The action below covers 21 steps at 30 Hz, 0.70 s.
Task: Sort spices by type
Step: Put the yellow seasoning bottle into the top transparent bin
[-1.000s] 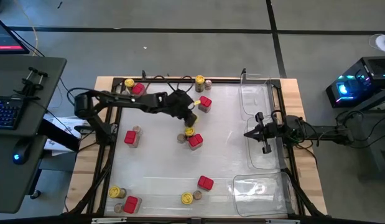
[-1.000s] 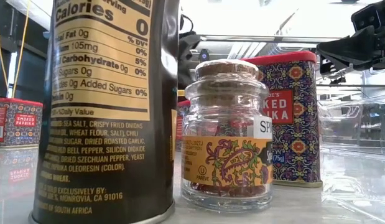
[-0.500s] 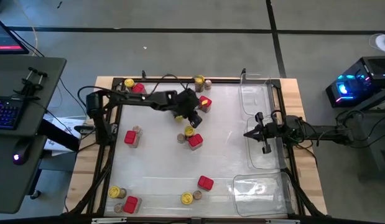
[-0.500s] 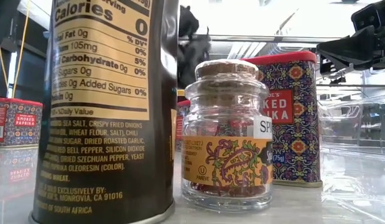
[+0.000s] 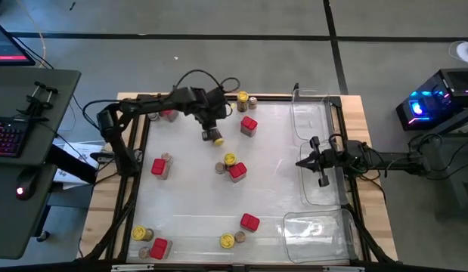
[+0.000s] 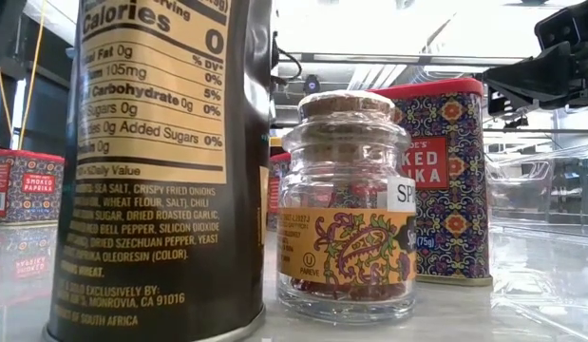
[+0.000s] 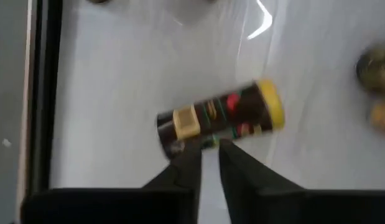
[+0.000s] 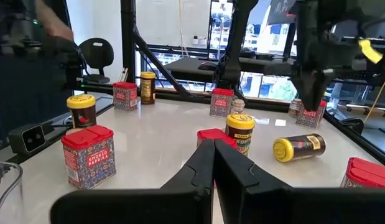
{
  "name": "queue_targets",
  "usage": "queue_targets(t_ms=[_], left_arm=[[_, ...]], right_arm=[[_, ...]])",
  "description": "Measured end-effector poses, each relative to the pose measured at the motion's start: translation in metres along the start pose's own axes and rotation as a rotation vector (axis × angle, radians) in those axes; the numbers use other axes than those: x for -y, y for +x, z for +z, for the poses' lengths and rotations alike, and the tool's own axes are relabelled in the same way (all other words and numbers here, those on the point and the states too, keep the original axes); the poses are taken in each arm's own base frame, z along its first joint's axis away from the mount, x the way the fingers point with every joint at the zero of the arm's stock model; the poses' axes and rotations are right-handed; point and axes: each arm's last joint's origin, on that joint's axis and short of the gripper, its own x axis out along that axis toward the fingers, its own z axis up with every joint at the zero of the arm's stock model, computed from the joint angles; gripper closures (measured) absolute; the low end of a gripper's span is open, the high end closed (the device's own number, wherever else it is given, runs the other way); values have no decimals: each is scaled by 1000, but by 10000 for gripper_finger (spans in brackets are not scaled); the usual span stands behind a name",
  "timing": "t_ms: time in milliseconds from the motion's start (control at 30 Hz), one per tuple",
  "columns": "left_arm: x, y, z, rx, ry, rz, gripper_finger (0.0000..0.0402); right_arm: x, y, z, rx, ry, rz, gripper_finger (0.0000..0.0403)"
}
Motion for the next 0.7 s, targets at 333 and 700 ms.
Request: queue_targets(t_ms=[333,700], left_arm=[[8,29,13,-48,356,69,158],[38,57,26,-104,596,76,108]], right_arm=[[0,0,0,-1,0,1,402],[0,0,0,-2,0,1,402]])
